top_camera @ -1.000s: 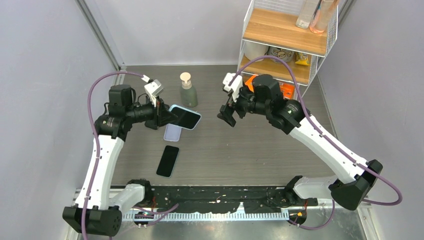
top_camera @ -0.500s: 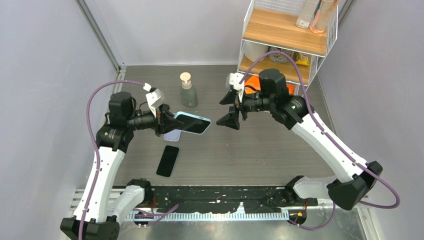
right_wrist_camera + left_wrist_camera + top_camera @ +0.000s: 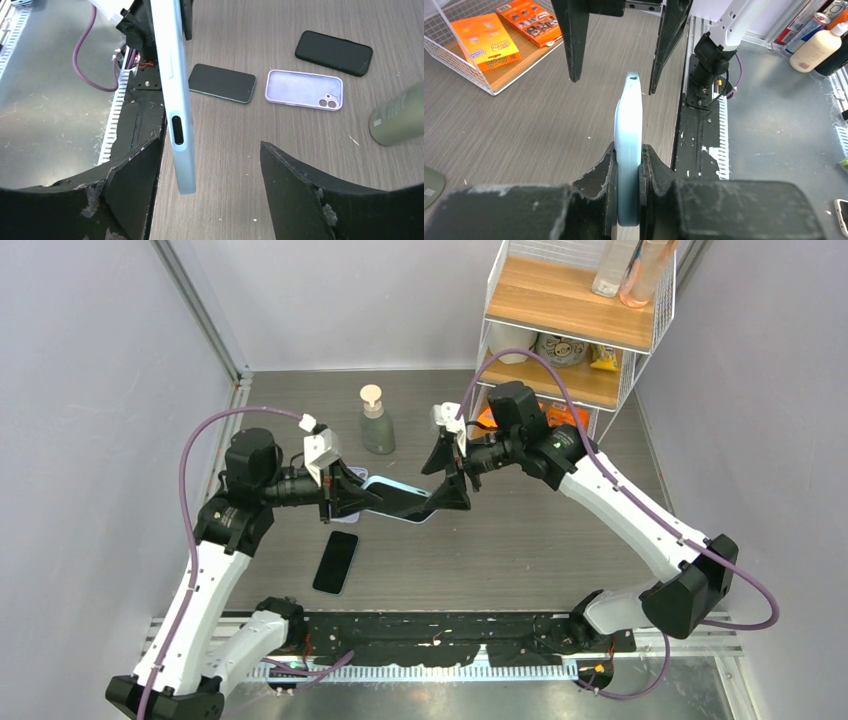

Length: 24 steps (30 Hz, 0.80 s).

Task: Take the phone out of the phone case
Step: Adjust the phone.

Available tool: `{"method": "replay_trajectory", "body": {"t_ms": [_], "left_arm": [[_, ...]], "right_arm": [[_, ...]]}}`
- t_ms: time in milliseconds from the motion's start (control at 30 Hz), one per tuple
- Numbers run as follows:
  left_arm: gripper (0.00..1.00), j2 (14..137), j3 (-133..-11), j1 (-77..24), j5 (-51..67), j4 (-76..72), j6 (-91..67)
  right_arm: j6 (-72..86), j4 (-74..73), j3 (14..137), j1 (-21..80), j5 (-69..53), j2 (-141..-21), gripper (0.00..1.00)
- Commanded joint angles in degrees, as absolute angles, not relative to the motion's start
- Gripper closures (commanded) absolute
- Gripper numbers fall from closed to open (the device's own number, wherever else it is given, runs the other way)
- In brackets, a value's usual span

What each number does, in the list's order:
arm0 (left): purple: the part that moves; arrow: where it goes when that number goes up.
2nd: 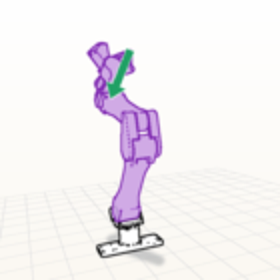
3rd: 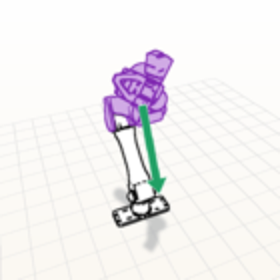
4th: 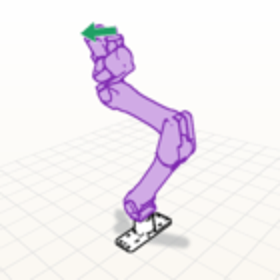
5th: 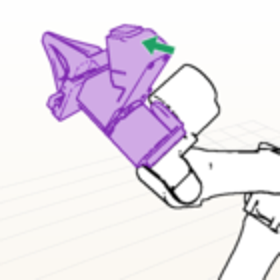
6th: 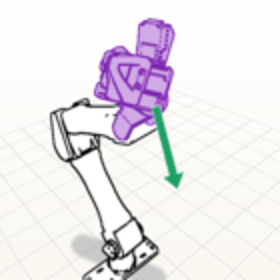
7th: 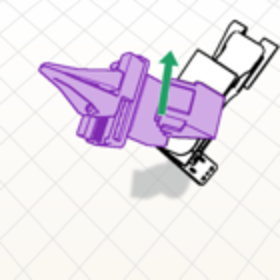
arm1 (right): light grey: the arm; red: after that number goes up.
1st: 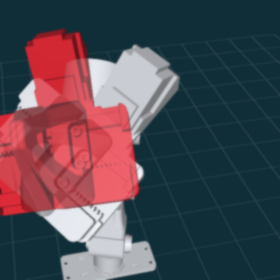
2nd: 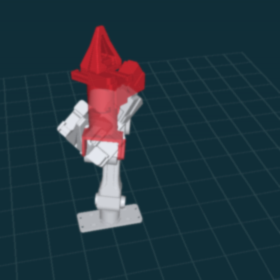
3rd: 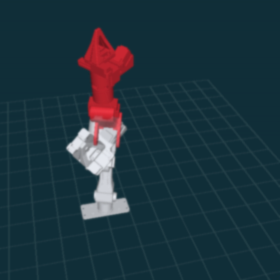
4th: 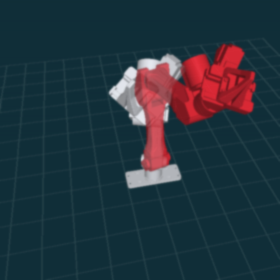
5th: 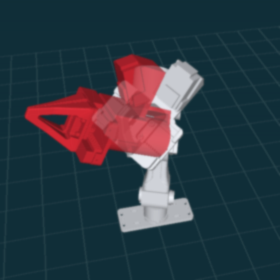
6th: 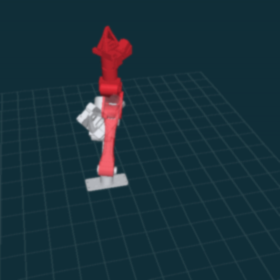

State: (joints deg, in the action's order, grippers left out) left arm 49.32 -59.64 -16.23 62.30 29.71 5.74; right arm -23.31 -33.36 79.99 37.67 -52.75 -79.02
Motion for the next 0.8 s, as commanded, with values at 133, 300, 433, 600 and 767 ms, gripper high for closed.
{"method": "replay_trajectory", "body": {"t_ms": [133, 300, 433, 600, 767], "left_arm": [[1.0, 49.47, -59.8, -16.61, 64.86, 18.65, 0.68], [1.0, 49.44, -58.72, -16.61, 64.43, 15.76, -1.43], [1.0, 49.3, -57.17, -16.61, 64.51, 12.09, -3.96], [1.0, 49.11, -55.45, -16.61, 64.21, 10.43, -4.15], [0.95, 49.27, -55.13, -16.61, 63.86, 14.5, -0.77]], "right_arm": [[-26.17, -34.42, 77.89, 39.18, -55.85, -79.48, 0.25], [-26.64, -34.43, 76.84, 39.28, -55.73, -79.36, 0.28], [-26.11, -33.56, 75.85, 39.28, -55.55, -79.19, 0.41], [-26.08, -34.2, 76.25, 39.22, -54.54, -79.03, 0.87], [-27.11, -36.87, 77.32, 39.21, -50.58, -78.5, 0.95]]}}
